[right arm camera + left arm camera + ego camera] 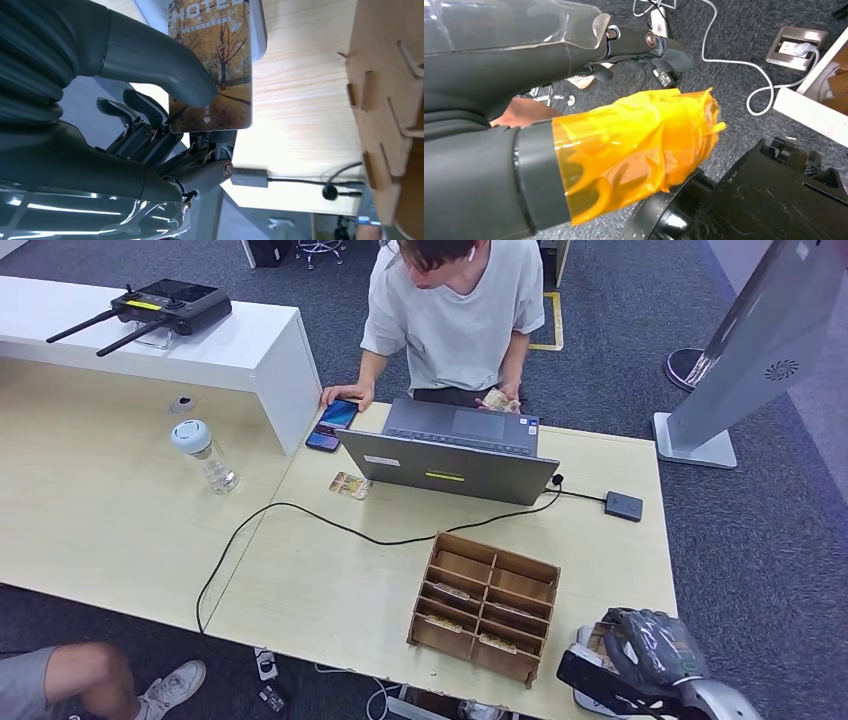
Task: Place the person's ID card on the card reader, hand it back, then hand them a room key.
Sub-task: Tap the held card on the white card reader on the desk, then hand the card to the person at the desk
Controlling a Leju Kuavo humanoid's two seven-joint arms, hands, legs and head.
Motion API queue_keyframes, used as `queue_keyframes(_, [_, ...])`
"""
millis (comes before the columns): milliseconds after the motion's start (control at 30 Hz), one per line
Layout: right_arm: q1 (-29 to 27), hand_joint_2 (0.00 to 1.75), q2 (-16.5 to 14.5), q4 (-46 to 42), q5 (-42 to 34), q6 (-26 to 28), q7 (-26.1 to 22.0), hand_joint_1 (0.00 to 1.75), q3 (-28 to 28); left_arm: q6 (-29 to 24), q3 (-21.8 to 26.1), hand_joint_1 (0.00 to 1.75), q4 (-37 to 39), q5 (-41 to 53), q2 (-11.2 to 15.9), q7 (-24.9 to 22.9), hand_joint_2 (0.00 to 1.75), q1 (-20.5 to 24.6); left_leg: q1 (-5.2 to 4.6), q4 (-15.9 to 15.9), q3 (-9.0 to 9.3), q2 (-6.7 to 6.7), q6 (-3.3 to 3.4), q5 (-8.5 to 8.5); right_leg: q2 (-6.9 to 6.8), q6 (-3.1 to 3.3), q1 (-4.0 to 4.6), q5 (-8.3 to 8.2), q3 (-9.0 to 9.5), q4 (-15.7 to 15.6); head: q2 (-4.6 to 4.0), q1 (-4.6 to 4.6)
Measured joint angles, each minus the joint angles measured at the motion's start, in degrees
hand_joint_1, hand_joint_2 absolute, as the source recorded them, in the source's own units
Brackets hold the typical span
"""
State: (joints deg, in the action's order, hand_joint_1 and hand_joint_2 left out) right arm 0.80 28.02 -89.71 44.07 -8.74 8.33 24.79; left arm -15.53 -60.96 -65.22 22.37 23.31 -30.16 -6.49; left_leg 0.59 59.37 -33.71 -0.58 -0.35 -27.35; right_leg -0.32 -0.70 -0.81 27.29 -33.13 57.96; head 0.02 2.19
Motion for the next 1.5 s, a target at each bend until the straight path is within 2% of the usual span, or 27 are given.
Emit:
queue_keyframes(233, [-1.1, 1.75, 2.3, -4.21, -0.55, 1.24, -1.04, 1.75, -0.81, -0.71, 0.0, 0.0, -0.35, -0.52, 0.03, -0.79, 0.0, -0.51, 0.0, 0.0, -0.01, 0.0, 0.0, -0.01, 0.0, 0.0, 0.0, 0.0, -0.01, 0.0, 0.0, -0.01])
queue_keyframes(467, [-2.43, 1.75, 1.56, -8.23, 0.88, 7.42, -5.71, 1.75, -2.1, -1.32, 0.0, 0.0, -1.58, -0.7, 0.08, -1.96, 0.0, -1.25, 0.02, -0.01, -0.01, 0.01, 0.0, 0.0, 0.0, 0.0, 0.02, 0.0, -0.02, 0.0, 0.0, 0.0])
queue_keyframes(633, [-2.84, 1.75, -1.54, -10.18, 0.72, 10.79, -10.69, 1.75, -2.14, -1.34, 0.0, 0.0, -2.21, -0.87, 0.21, -2.07, 0.0, -1.31, 0.03, -0.02, -0.01, 0.01, 0.0, 0.0, 0.0, 0.01, 0.03, 0.01, -0.01, 0.01, 0.0, -0.02])
queue_keyframes(800, [-2.85, 1.75, -6.21, -12.14, -0.17, 15.82, -17.69, 1.75, -2.03, -1.33, 0.0, 0.0, -2.51, -0.99, 0.51, -2.01, 0.0, -1.29, 0.04, -0.02, 0.0, 0.01, -0.01, 0.0, 0.01, 0.01, 0.04, 0.01, -0.02, 0.01, 0.0, 0.01])
queue_keyframes(1033, [-2.3, 1.75, -12.2, -14.47, -1.29, 19.93, -22.96, 1.75, -1.82, -1.37, -0.1, 0.0, -2.51, -1.37, 0.6, -1.26, 0.0, -1.12, 0.03, -0.03, -0.01, 0.01, -0.01, 0.0, 0.01, 0.02, 0.04, 0.01, -0.01, 0.01, 0.0, -0.01])
queue_keyframes(1200, [-0.75, 1.75, -15.98, -14.42, -1.93, 22.72, -24.52, 1.75, -1.69, -1.67, -0.92, 0.0, -2.5, -1.22, 0.48, -1.18, 0.0, -0.57, 0.03, -0.03, -0.02, 0.01, -0.01, 0.0, 0.0, 0.02, 0.04, 0.01, -0.01, 0.01, 0.0, -0.01])
queue_keyframes(1500, [4.91, 1.75, -21.46, -10.96, -1.53, 27.94, -24.09, 1.75, -1.64, -0.54, -2.86, 0.0, -1.95, -0.85, 0.38, 0.71, 0.0, 1.9, 0.03, -0.03, -0.01, 0.01, -0.02, 0.02, 0.01, 0.02, 0.04, 0.0, 0.0, 0.03, 0.0, -0.01])
